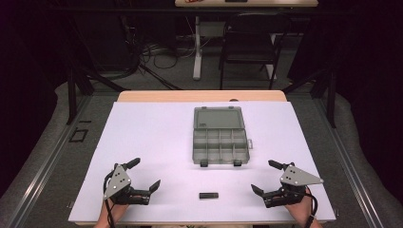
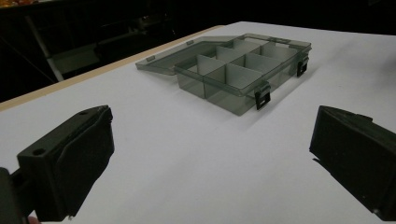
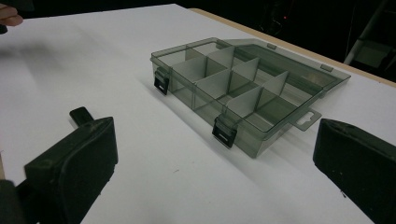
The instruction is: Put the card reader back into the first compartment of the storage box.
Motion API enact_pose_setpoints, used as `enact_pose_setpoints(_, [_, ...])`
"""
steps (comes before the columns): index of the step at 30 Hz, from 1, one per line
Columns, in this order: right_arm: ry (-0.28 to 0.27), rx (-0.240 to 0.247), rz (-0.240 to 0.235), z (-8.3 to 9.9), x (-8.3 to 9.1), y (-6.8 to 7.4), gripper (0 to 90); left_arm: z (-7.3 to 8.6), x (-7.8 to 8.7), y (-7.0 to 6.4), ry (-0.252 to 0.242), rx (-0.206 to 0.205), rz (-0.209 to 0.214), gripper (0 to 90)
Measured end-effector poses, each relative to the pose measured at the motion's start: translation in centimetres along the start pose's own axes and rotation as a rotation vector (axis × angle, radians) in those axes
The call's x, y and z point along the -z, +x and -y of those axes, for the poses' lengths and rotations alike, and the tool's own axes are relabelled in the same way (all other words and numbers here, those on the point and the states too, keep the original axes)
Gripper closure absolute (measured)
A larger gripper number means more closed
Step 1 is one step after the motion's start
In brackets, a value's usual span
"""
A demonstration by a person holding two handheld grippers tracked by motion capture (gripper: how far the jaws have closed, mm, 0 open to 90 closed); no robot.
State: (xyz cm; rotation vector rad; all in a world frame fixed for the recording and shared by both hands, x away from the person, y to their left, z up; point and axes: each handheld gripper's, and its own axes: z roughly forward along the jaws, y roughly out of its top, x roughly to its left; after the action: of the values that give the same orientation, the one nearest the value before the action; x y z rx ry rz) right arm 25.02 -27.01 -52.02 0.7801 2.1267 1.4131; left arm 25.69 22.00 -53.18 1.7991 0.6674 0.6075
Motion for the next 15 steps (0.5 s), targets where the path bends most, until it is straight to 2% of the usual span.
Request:
enact_pose_setpoints(9, [0.022, 0.010, -0.015, 0.02, -0.56, -0.18, 0.0, 0.04, -0.08, 0.05, 0.009, 0.005, 0.000, 0.0])
enact_pose_setpoints(15, [0.039, 0.015, -0.008, -0.13, -0.74, -0.08, 0.0, 0.05, -0.11, 0.08, 0.012, 0.003, 0.004, 0.0])
